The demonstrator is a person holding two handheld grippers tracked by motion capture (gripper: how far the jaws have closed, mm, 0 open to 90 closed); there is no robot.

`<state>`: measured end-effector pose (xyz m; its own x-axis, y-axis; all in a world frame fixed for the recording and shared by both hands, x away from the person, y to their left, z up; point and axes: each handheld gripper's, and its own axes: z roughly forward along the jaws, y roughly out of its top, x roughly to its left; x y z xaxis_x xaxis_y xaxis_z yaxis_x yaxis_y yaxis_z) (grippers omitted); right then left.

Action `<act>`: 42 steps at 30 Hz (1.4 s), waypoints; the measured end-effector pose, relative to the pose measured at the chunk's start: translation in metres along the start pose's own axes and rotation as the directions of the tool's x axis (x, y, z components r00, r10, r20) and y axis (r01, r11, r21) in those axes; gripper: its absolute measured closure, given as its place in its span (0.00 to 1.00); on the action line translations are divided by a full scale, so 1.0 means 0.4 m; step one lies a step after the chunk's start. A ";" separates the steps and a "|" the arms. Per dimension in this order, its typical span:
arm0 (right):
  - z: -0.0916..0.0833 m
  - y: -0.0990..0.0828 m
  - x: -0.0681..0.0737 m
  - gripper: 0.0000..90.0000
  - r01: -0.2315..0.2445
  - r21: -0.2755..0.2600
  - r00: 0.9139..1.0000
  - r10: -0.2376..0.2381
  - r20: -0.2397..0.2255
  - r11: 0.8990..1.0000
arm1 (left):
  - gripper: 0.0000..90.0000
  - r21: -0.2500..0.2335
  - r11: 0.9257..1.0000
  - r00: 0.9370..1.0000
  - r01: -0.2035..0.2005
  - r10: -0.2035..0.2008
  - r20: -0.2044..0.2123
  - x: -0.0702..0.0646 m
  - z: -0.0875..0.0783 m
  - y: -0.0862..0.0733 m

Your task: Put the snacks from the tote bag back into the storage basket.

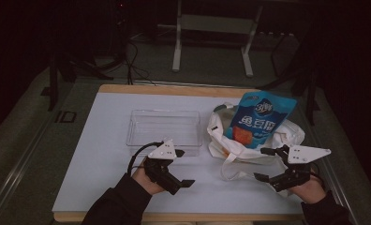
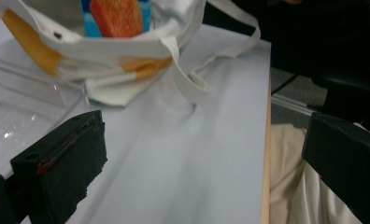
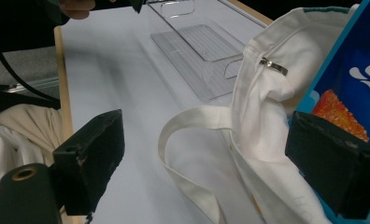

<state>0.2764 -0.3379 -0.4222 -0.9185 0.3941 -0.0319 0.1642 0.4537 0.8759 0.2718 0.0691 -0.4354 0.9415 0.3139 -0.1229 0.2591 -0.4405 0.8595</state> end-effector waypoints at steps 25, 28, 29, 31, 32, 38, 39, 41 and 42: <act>-0.067 0.037 -0.078 0.15 0.011 -0.071 0.998 -0.007 0.056 0.997 | 0.00 -0.109 0.991 0.995 -0.081 0.087 0.055 0.089 0.089 0.147; -0.071 0.040 -0.087 0.15 0.013 -0.069 0.998 -0.009 0.066 0.998 | 0.00 -0.109 0.990 0.994 -0.087 0.093 0.049 0.092 0.096 0.154; -0.071 0.040 -0.087 0.16 0.013 -0.069 0.998 -0.009 0.066 0.998 | 0.00 -0.115 0.989 0.994 -0.090 0.096 0.049 0.100 0.111 0.169; -0.081 0.042 -0.102 0.16 0.019 -0.075 0.996 -0.012 0.086 0.997 | 0.00 -0.124 0.988 0.994 -0.091 0.098 0.053 0.109 0.122 0.180; -0.085 0.042 -0.107 0.16 0.018 -0.077 0.996 -0.011 0.092 0.997 | 0.00 -0.124 0.988 0.994 -0.089 0.096 0.053 0.114 0.128 0.186; -0.109 0.028 -0.138 0.18 0.006 -0.082 0.992 0.004 0.124 0.997 | 0.00 -0.132 0.987 0.995 -0.086 0.092 0.043 0.146 0.166 0.214; -0.112 0.025 -0.144 0.18 0.001 -0.080 0.992 0.009 0.129 0.997 | 0.00 -0.137 0.987 0.995 -0.089 0.095 0.042 0.152 0.173 0.218; -0.118 0.016 -0.156 0.18 -0.013 -0.079 0.990 0.024 0.140 0.997 | 0.00 -0.136 0.986 0.995 -0.091 0.096 0.028 0.160 0.186 0.229; -0.121 0.012 -0.161 0.18 -0.019 -0.079 0.989 0.030 0.147 0.997 | 0.00 -0.133 0.986 0.995 -0.096 0.100 0.026 0.164 0.192 0.234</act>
<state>0.3190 -0.3999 -0.3925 -0.8505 0.5205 -0.0756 0.1524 0.3815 0.9117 0.3744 -0.0162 -0.4010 0.9679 0.2465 -0.0493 0.1369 -0.3523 0.9258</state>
